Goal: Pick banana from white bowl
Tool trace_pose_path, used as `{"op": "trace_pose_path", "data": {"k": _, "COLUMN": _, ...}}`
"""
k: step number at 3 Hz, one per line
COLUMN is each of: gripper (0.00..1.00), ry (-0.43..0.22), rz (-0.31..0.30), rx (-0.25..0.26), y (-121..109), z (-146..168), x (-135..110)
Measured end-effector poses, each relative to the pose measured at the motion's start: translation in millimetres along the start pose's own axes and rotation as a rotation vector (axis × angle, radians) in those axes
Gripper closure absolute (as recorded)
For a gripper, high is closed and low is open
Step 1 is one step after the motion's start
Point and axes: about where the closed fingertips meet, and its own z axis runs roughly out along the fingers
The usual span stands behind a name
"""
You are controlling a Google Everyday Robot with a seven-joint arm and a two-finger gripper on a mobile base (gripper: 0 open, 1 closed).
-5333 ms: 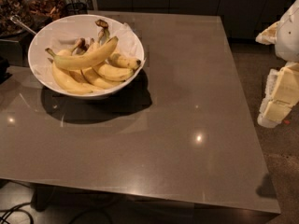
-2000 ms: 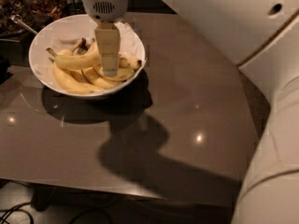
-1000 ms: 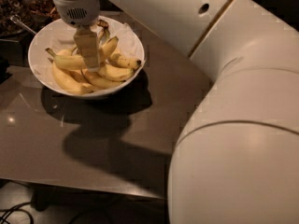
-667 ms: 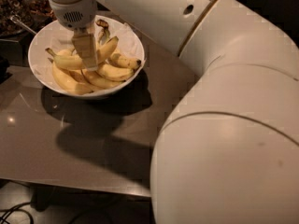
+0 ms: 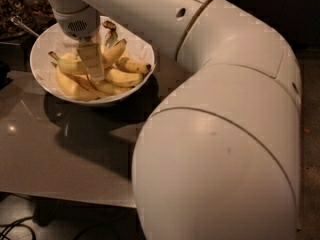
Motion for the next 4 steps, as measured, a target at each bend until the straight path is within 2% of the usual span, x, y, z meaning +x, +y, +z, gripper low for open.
{"op": "trace_pose_path", "data": {"k": 1, "gripper": 0.33, "ry": 0.025, "rz": 0.001, "rx": -0.037, "y": 0.9, "z": 19.7, "x": 0.1}}
{"op": "trace_pose_path", "data": {"k": 2, "gripper": 0.53, "ry": 0.059, "rz": -0.001, "rx": -0.05, "y": 7.1, "z": 28.2, "x": 5.6}}
{"op": "trace_pose_path", "data": {"k": 4, "gripper": 0.98, "ry": 0.059, "rz": -0.001, "rx": -0.05, "y": 7.1, "z": 28.2, "x": 5.6}}
